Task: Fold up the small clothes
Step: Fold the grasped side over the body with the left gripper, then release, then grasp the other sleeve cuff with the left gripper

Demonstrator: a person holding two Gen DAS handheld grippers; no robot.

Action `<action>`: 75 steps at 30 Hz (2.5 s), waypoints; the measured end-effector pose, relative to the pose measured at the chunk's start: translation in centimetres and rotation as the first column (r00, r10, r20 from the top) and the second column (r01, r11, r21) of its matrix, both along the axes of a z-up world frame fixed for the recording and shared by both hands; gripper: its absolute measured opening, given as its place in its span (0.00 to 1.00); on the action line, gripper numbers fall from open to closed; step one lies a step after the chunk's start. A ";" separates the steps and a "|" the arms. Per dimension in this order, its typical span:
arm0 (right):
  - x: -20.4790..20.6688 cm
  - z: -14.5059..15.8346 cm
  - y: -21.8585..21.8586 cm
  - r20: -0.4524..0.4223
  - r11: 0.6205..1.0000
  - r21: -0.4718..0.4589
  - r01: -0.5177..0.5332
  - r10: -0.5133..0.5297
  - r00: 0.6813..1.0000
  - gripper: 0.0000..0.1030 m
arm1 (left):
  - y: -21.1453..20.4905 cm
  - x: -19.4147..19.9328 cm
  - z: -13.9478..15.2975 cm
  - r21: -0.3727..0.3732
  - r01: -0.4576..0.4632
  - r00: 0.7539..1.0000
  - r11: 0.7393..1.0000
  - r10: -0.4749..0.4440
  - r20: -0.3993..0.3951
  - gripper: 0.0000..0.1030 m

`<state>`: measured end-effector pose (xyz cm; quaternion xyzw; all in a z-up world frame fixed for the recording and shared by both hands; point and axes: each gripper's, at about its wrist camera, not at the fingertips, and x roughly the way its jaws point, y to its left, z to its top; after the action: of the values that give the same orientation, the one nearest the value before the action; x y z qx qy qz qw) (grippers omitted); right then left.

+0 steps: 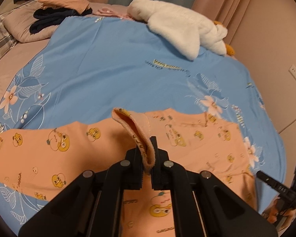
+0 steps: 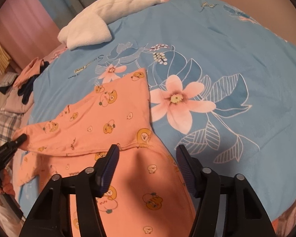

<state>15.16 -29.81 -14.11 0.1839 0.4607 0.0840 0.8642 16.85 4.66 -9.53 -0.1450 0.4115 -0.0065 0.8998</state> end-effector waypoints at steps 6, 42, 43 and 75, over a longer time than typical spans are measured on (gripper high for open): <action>0.5 -0.1 0.9 -0.010 1.000 -0.023 -0.013 0.013 1.000 0.54 | 0.6 0.2 -2.1 0.008 -0.012 0.998 1.000 0.012 -0.057 0.05; 4.1 -1.0 5.0 -0.093 0.991 -0.106 -0.087 0.077 0.993 0.54 | 4.0 -0.6 -7.7 -0.199 -0.107 0.983 0.974 0.074 -0.167 0.11; 4.3 -1.5 5.0 -0.108 0.991 -0.105 -0.087 0.075 0.991 0.54 | 3.9 -0.7 -7.7 -0.195 -0.105 0.984 0.975 0.073 -0.164 0.11; 4.6 -2.8 6.5 -0.088 0.972 -0.213 -0.103 0.086 0.992 0.54 | 7.5 -4.7 -5.5 -0.052 -0.211 0.971 0.976 0.203 -0.127 0.15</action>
<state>19.75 -23.34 -16.94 0.0694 0.5090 0.0670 0.8554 12.17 12.12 -15.02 -0.2165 0.4474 0.0829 0.8638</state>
